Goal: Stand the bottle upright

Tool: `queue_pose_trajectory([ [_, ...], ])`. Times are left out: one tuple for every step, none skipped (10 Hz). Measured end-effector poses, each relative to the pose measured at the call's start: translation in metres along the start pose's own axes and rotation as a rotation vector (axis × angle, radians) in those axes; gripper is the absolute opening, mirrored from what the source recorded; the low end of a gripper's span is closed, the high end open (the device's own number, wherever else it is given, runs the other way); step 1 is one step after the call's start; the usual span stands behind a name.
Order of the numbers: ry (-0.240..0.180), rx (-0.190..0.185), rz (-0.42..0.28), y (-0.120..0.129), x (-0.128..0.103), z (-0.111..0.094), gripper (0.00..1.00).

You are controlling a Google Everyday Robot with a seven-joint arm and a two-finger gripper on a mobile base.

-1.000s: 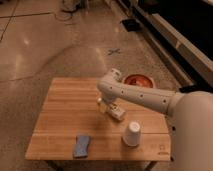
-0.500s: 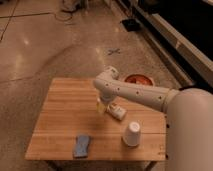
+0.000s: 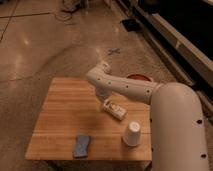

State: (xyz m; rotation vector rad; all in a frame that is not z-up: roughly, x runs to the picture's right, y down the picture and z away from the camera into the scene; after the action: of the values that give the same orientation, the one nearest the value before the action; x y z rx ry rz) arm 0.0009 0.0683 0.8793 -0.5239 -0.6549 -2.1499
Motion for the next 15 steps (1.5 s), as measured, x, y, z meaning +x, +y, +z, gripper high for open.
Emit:
queue_pose_trajectory([
  [-0.024,0.001,0.048,0.001,0.003,0.002,0.8],
  [-0.051,-0.005,0.073,-0.003,0.007,0.006,0.8],
  [-0.073,-0.014,0.078,-0.007,0.01,0.011,0.8],
  [-0.09,-0.024,0.077,-0.009,0.012,0.016,0.8],
  [-0.116,-0.045,0.072,-0.009,0.014,0.025,0.8],
  [-0.127,-0.06,0.063,-0.007,0.015,0.03,0.8],
  [-0.139,-0.079,0.049,-0.004,0.016,0.035,0.8],
  [-0.15,-0.105,0.024,0.002,0.016,0.039,0.8],
  [-0.16,-0.129,0.001,0.008,0.017,0.043,0.8],
  [-0.169,-0.147,-0.016,0.014,0.017,0.045,0.8],
  [-0.183,-0.164,-0.034,0.02,0.017,0.048,0.8],
  [-0.196,-0.174,-0.05,0.022,0.016,0.051,0.79],
  [-0.207,-0.181,-0.068,0.023,0.014,0.053,0.73],
  [-0.214,-0.183,-0.084,0.022,0.012,0.054,0.64],
  [-0.221,-0.18,-0.097,0.021,0.011,0.054,0.53],
])
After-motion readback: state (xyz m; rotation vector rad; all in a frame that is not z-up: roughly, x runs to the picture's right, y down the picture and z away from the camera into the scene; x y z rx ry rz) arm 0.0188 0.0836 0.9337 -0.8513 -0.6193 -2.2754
